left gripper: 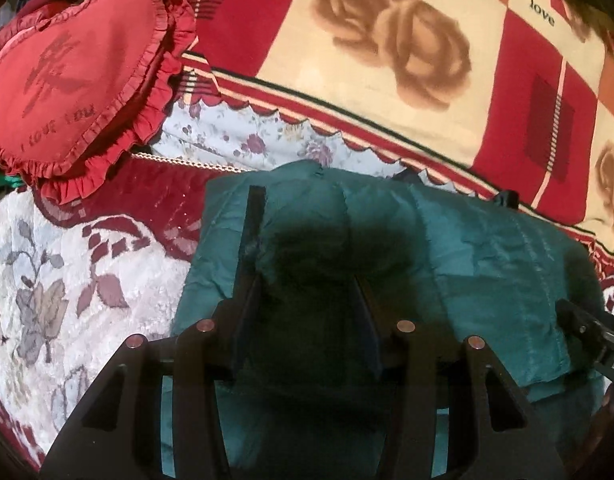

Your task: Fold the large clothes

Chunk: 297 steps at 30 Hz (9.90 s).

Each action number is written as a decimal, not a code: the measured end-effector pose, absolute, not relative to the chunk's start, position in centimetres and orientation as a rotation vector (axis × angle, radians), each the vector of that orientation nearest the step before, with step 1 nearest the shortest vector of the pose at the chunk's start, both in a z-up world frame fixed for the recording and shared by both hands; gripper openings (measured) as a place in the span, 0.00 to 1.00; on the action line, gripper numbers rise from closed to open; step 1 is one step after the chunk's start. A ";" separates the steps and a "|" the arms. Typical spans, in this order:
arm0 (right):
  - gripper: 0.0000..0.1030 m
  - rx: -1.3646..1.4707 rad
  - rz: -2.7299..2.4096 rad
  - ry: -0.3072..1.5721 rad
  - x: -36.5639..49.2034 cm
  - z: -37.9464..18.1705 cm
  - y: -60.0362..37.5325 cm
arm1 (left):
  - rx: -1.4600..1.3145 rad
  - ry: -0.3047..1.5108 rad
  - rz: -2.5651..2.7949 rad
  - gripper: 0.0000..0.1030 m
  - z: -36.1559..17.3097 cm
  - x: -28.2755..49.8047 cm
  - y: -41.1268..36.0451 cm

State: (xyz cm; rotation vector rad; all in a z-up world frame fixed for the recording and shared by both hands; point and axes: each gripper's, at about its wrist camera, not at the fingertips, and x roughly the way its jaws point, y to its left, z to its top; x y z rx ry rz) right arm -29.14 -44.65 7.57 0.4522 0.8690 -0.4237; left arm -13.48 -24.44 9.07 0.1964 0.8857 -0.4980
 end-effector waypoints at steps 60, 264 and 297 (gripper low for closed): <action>0.78 0.486 -0.494 0.891 -49.4 10.6 -38.3 | 0.209 0.832 -0.588 0.48 13.5 -24.8 -11.8; 0.58 0.486 -0.363 0.846 -24.2 7.5 -45.3 | 0.088 0.886 -0.597 0.68 10.3 -11.0 -23.6; 0.70 0.368 -0.613 0.868 -27.0 8.1 -51.2 | 0.227 0.853 -0.534 0.70 9.2 -9.9 -27.1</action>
